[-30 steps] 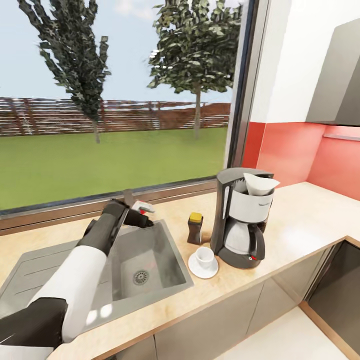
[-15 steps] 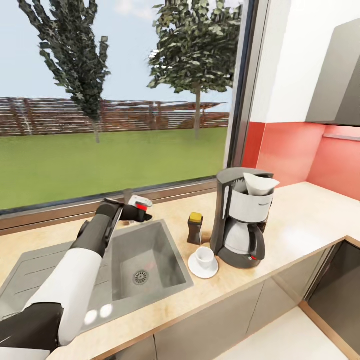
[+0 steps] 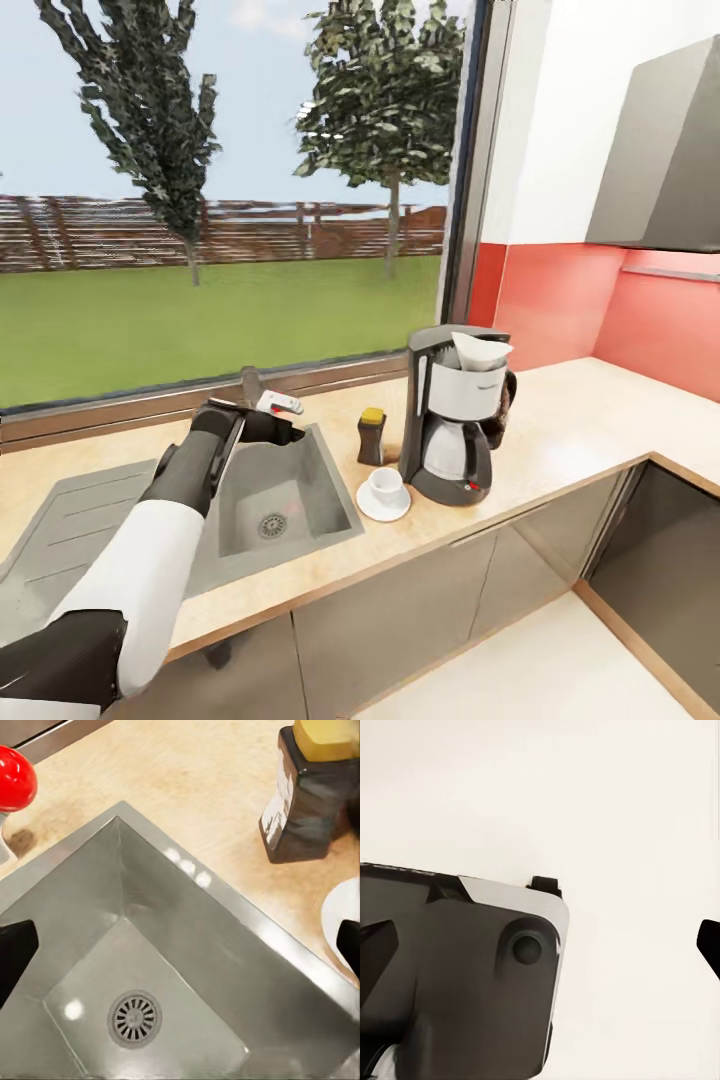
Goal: Set up a coffee station on the kitchen countertop: keep the coffee maker on the countertop, move the bottle of coffee from the kitchen shelf to the counter next to the coffee maker, place a paper coffee filter on top of the coffee maker, put the saucer next to the coffee maker with the coffee cup on the saucer, and place the electric kettle next to the coffee maker.
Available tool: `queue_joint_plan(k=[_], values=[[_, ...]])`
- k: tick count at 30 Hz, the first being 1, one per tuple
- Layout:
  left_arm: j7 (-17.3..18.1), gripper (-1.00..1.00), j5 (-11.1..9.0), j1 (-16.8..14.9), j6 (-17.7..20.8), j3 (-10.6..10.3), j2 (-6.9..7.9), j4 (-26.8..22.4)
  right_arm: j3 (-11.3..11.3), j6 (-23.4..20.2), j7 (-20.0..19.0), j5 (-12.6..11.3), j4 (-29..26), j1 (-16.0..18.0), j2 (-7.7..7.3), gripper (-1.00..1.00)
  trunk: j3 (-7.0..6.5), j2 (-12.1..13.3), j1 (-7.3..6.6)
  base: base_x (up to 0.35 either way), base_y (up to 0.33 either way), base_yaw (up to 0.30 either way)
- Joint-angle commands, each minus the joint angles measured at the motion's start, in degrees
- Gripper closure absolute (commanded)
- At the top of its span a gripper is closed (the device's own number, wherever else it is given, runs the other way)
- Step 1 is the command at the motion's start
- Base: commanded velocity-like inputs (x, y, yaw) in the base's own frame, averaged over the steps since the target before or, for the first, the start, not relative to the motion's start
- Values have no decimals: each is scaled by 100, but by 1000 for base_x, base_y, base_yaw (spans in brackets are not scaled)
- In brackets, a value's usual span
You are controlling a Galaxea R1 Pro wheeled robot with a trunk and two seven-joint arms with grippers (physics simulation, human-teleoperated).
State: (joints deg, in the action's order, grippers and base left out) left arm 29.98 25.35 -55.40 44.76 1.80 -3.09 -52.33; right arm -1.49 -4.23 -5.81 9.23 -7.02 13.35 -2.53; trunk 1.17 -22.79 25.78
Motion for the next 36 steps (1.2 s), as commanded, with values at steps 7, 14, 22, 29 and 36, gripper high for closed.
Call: queue_joint_plan(k=[7, 14, 22, 29, 36], values=[[52, -100, 58, -5, 15, 8, -14, -6, -18, -26, -22, 53, -11, 1, -2, -100, 12, -13, 1, -278, -170, 15], [52, -100, 58, -5, 15, 5, -16, -6, -18, -26, -17, 53, -10, 1, -2, -100, 12, -13, 1, -277, -171, 232], [44, -100, 59, -5, 15, 5, -22, -6, -18, -26, -17, 53, -10, 1, 6, -100, 12, -13, 1, -278, -172, 276], [40, -100, 73, -5, 23, -4, -33, -6, -18, -26, -17, 53, -10, 2, 7, -100, 12, -13, 1, -259, -184, 277], [37, -100, 75, -5, 24, -5, -37, -6, -18, -26, -17, 53, -10, 1, 7, -100, 12, -13, 1, -217, -210, 277]])
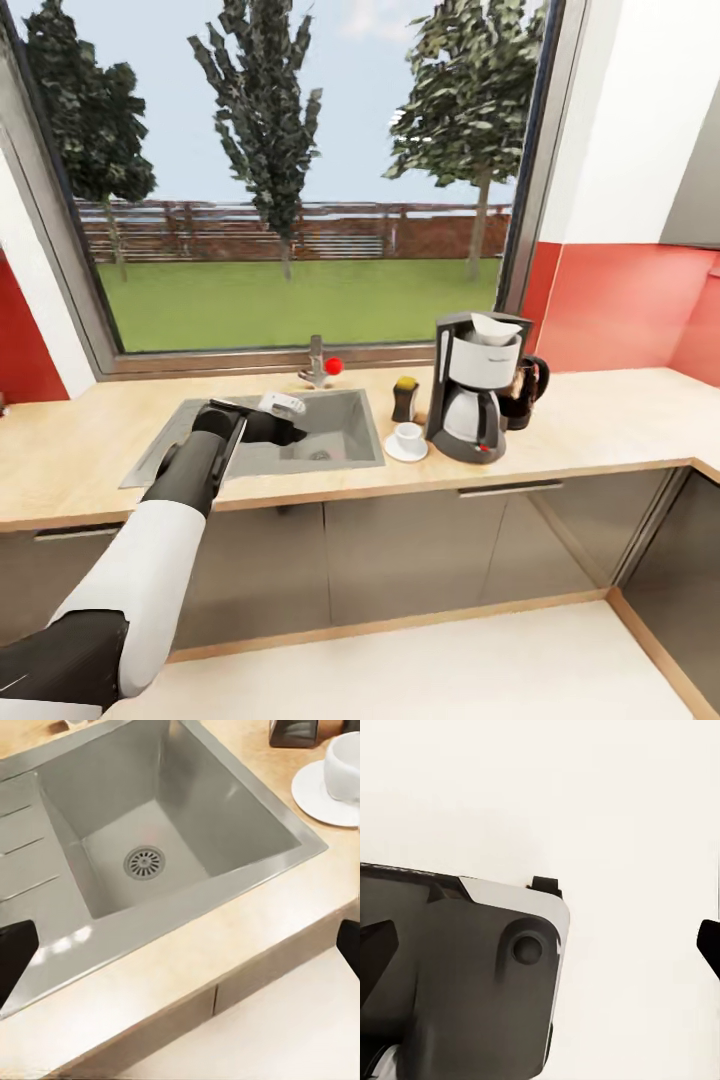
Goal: Set up a coffee station on the kitchen countertop: keep the coffee maker on the countertop, move the bottle of coffee from the kitchen shelf to the counter next to the coffee maker, place a paper coffee filter on top of the coffee maker, put the saucer next to the coffee maker with the coffee cup on the saucer, and place the electric kettle next to the coffee maker.
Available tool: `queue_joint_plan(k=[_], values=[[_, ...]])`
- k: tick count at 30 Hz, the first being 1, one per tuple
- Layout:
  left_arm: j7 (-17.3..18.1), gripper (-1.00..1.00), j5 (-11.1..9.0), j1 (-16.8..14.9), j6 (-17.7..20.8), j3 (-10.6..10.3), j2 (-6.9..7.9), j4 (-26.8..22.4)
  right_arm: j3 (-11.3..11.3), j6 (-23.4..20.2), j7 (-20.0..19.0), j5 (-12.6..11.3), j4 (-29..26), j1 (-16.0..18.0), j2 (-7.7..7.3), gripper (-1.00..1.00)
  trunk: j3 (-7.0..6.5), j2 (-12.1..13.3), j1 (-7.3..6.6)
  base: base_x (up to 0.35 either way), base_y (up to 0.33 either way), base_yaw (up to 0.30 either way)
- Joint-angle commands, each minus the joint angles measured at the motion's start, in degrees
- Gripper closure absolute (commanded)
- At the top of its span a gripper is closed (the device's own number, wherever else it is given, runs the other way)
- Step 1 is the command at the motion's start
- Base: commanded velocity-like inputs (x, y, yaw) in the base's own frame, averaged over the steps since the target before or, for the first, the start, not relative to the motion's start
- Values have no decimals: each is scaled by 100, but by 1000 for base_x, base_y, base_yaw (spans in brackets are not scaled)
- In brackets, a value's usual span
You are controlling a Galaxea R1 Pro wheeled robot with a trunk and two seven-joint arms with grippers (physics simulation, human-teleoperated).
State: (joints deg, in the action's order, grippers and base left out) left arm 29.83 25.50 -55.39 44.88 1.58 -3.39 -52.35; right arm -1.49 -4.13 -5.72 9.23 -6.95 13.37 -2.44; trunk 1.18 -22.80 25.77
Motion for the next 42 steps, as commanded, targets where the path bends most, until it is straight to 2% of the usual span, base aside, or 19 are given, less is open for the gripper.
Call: queue_joint_plan(k=[1, 13, 29, 42], values=[[52, -100, 60, -7, 15, 15, -10, -3, -18, -35, -26, 53, -17, -1, -2, -100, 12, -13, 2, -207, -217, 277], [50, -100, 60, -7, 26, 12, -13, -3, -18, -35, -26, 54, -17, -1, -10, -100, 12, -13, 2, -184, -229, 235], [50, -100, 69, -7, 35, 18, -12, -3, -18, -39, -26, 56, -14, -1, -10, -100, 12, -13, 2, -114, -255, 8], [51, -100, 69, -4, 32, 20, -11, 30, -18, -41, -26, 53, -15, -1, -10, -100, 12, -13, 2, -200, -227, 0]])
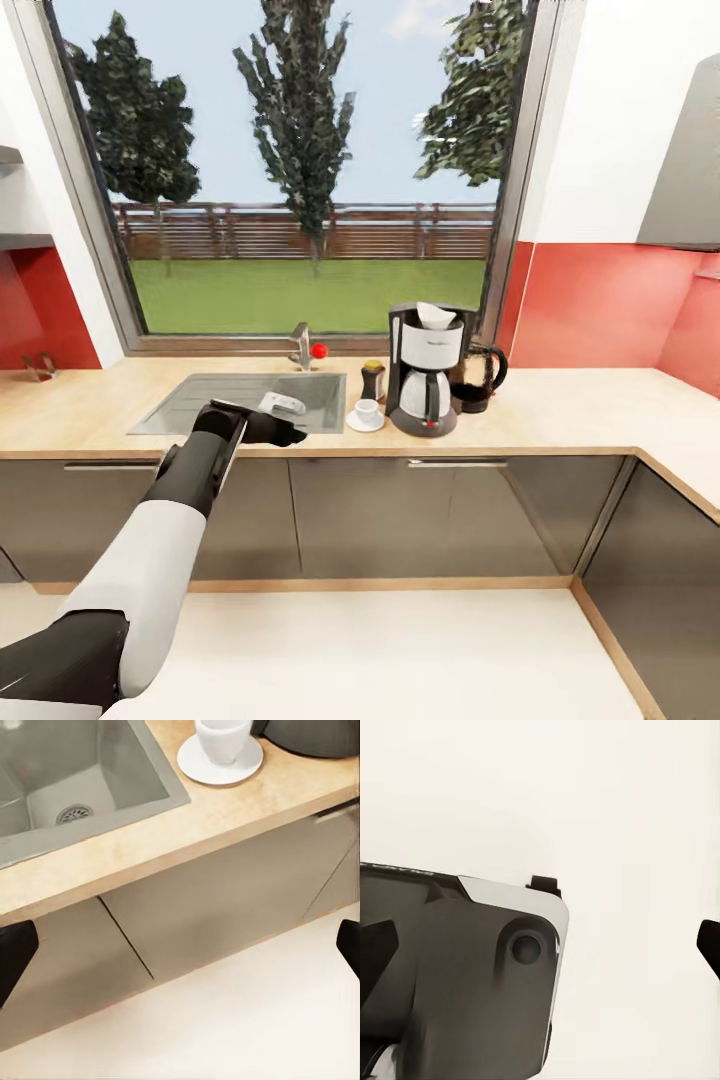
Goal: Set up a coffee station on the kitchen countertop: keep the coffee maker on the countertop, move the bottle of coffee from the kitchen shelf to the counter next to the coffee maker, place a paper coffee filter on top of the coffee maker, put the saucer next to the coffee maker with the coffee cup on the saucer, and place the electric kettle next to the coffee maker.
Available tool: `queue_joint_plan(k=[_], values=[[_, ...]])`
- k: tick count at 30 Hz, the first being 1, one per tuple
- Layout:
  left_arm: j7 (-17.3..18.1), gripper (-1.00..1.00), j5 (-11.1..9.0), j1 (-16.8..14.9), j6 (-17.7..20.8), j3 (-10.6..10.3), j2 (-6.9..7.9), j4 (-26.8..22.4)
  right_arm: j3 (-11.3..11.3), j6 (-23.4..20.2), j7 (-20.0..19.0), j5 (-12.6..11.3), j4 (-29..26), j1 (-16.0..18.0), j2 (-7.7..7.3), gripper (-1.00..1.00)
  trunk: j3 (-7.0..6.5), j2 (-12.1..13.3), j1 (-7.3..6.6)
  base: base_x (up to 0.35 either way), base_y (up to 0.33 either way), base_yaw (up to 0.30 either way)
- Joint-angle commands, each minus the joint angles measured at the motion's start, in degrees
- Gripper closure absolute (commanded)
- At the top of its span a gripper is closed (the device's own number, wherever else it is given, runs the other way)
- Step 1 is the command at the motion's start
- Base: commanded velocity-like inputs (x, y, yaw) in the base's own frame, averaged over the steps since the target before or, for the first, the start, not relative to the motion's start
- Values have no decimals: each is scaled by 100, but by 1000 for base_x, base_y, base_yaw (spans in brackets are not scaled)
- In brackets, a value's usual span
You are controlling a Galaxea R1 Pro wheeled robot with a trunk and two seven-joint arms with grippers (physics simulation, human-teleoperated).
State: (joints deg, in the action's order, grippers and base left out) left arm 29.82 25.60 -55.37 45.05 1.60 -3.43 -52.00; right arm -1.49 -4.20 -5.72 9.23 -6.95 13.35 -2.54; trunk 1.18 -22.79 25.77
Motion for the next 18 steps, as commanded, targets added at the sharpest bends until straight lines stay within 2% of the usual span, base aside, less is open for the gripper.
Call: queue_joint_plan(k=[1, 3, 10, 12, 15, 18], values=[[55, -100, 55, 1, 13, 20, -2, -1, -18, -34, -26, 53, -14, 1, -1, -100, 12, -13, 2, -186, -231, 0], [62, -100, 50, 63, 6, 32, 13, 13, -18, -36, -26, 54, -14, 1, -1, -100, 12, -13, 2, -195, -231, 0], [67, -100, 37, 687, -65, 66, 50, -29, -15, -35, -26, 58, -10, 1, -1, -100, 12, -13, 2, -217, -213, 0], [62, -100, 32, 862, -262, 67, 49, -23, -17, -33, -26, 56, -9, 1, -1, -100, 12, -13, 2, -167, -113, 0], [53, -100, 13, 1230, -850, 68, 45, 23, -15, -31, -26, 55, -10, 1, -8, -100, 12, -13, 2, -49, -31, 0], [51, -100, 1, 1641, -1079, 68, 45, 37, -11, -30, -26, 58, -9, 1, -8, -100, 12, -13, 2, -12, -8, 0]])
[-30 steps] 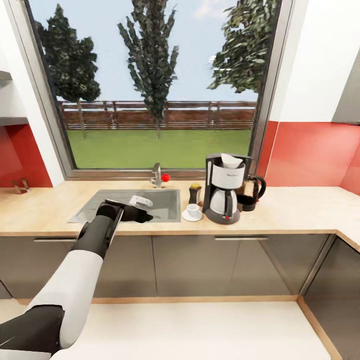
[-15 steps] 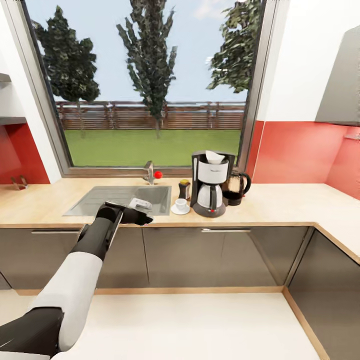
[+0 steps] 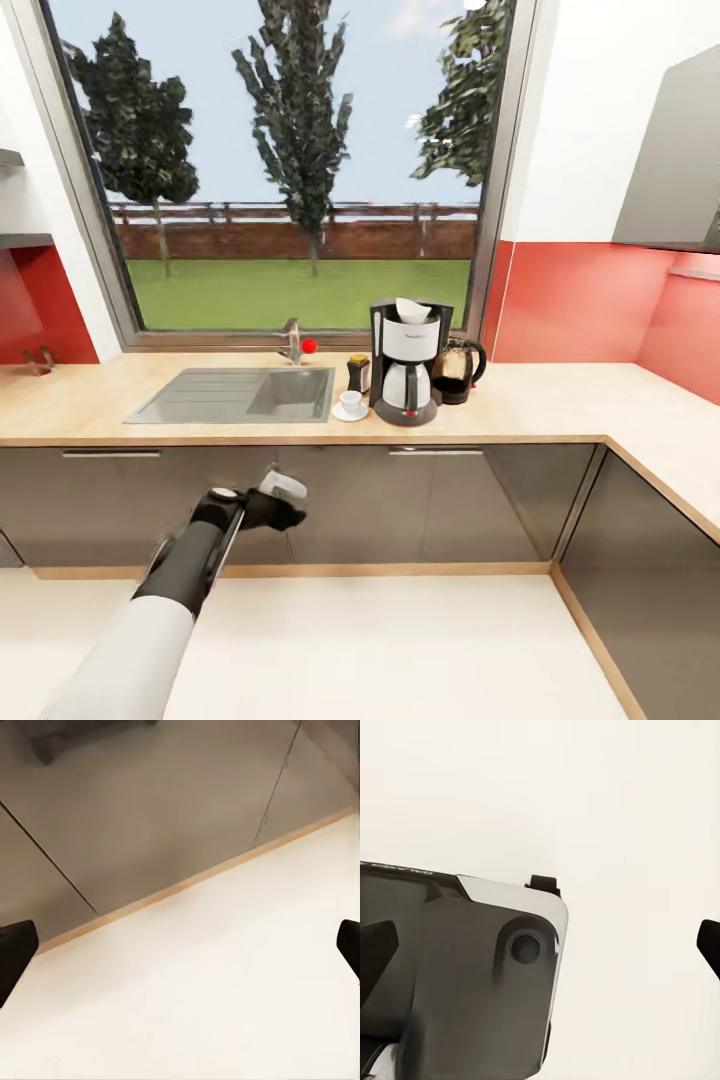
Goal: Set up a coffee station on the kitchen countertop: keep the coffee maker on the countertop, move the bottle of coffee from the kitchen shelf to the counter next to the coffee maker, place a paper coffee filter on top of the coffee maker, put the saucer next to the coffee maker with the coffee cup on the saucer, and place the electric kettle next to the coffee maker.
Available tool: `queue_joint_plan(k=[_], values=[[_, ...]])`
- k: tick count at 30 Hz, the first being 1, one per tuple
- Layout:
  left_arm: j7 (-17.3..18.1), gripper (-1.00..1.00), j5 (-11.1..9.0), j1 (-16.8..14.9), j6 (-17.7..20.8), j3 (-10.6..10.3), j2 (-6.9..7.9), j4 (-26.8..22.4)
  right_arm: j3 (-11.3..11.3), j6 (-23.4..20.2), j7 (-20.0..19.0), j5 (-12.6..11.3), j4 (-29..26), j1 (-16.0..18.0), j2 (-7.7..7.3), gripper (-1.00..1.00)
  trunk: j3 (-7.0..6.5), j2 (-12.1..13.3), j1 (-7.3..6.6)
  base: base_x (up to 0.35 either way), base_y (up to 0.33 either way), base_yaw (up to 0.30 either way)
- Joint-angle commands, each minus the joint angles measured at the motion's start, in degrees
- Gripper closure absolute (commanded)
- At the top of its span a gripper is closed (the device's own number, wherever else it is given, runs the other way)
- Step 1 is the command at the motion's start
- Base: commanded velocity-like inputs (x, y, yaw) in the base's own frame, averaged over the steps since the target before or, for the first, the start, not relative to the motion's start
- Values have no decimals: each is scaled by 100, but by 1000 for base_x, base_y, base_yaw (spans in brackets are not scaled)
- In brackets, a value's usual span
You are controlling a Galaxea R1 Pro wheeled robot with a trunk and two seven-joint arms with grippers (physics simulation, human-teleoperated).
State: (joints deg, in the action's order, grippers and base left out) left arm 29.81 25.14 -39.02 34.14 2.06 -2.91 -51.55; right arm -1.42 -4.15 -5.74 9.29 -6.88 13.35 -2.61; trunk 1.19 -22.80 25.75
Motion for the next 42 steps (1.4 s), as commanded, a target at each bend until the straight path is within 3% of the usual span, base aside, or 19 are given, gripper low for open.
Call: queue_joint_plan(k=[1, 3, 7, 11, 13, 16, 17, 18, 22, 24, 27, 31, 33, 39, 42], values=[[54, -100, 40, 135, -14, 37, -8, -7, -17, -34, -24, 51, -15, 1, -2, -100, 11, -12, 4, -4, -2, 0], [58, -100, -12, 391, -85, 143, -8, -4, -17, -35, -24, 50, -15, 1, -1, -100, 11, -12, 4, -2, -1, 0], [58, -100, -96, 1007, -651, 438, 2, 21, -17, -33, -24, 51, -15, 1, -2, -100, 11, -12, 4, 0, 0, 0], [29, -100, -62, 1742, -916, 519, 26, 63, -17, -33, -24, 51, -15, 1, -3, -100, 11, -12, 4, 0, 0, 0], [-259, -100, 3, 2095, -947, 522, 98, 292, -18, -33, -24, 48, -15, 1, -8, -100, 11, -12, 4, 0, 0, 0], [-1070, -100, 64, 2314, -946, 528, 172, 1011, -18, -33, -24, 47, -15, 1, -11, -100, 11, -12, 4, 0, 0, 0], [-1427, -100, 69, 2345, -942, 532, 183, 1377, -17, -33, -24, 47, -13, 1, -11, -100, 11, -12, 4, 0, 0, 0], [-2007, -100, 71, 2372, -943, 537, 185, 1980, -17, -33, -24, 47, -10, 1, -11, -100, 11, -12, 4, 0, 0, 0], [-3461, -100, 43, 2400, -944, 543, 162, 3557, -119, -40, -17, 23, 1, 1, -10, -100, 11, -12, 4, 0, 0, 0], [-3732, -100, 33, 2419, -949, 542, 165, 4063, -346, -41, -16, 15, 10, 1, 2, -100, 11, -12, 4, 0, 0, 0], [-3890, -100, -60, 2551, -1113, 567, 177, 4552, -620, -42, -15, 17, 31, 1, 17, -100, 11, -12, 4, 0, 0, 0], [-3946, -100, -641, 3038, -1836, 688, 201, 4752, -721, -75, -17, 22, 90, 1, 11, -100, 11, -12, 4, 0, 0, 0], [-3947, -100, -781, 3255, -1967, 705, 202, 4772, -726, -86, -16, 26, 296, 1, 23, -100, 11, -12, 4, 0, 0, 0], [-3985, -100, -885, 3480, -2023, 712, 203, 4806, -728, -62, -15, 41, 526, -12, 22, -100, 11, -12, 4, 0, 0, 0], [-4207, -100, -899, 3515, -2011, 723, 198, 4804, -727, -35, -15, 38, 532, -16, 27, -100, 11, -12, 4, 0, 0, 0]])
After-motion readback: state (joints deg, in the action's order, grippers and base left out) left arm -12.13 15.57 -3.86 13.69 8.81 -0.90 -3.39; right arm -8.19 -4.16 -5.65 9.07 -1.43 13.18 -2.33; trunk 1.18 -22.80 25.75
